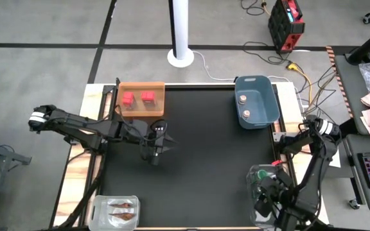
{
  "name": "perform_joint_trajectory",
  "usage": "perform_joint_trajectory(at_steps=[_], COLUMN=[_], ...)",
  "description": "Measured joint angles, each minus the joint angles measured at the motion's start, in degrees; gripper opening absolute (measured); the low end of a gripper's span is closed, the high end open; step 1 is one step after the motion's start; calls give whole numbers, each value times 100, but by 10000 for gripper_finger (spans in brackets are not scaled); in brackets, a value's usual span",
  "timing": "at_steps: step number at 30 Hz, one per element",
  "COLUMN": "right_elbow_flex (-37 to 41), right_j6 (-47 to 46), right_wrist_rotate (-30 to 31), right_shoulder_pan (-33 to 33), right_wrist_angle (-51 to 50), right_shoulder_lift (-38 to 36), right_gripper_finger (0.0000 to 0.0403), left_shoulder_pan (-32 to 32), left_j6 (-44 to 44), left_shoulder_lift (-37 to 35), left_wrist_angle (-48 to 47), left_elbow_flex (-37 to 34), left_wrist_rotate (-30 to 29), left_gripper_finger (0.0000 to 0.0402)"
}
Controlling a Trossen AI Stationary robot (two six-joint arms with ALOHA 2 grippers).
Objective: Sort spices by type
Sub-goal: Put the green seasoning bottle into the transparent bin
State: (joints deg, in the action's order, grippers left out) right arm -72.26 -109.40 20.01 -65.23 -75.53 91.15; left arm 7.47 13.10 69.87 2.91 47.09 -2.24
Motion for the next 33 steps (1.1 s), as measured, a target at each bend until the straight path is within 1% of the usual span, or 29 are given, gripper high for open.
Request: perform_joint_trajectory(at_steps=[8,18,33], right_elbow_flex=[175,182,134], right_j6=[74,86,-29], right_wrist_rotate=[24,0,-69], right_shoulder_pan=[0,0,1], right_wrist_angle=[265,363,96], right_shoulder_lift=[2,2,-90], right_gripper_finger=[198,245,288], left_shoulder_pan=[13,13,11], left_j6=[-7,-8,51], left_shoulder_lift=[0,0,0], left_wrist_angle=[-4,-12,-45], left_elbow_flex=[0,0,0], left_wrist_rotate=[-4,-7,-11], left_gripper_finger=[75,75,75])
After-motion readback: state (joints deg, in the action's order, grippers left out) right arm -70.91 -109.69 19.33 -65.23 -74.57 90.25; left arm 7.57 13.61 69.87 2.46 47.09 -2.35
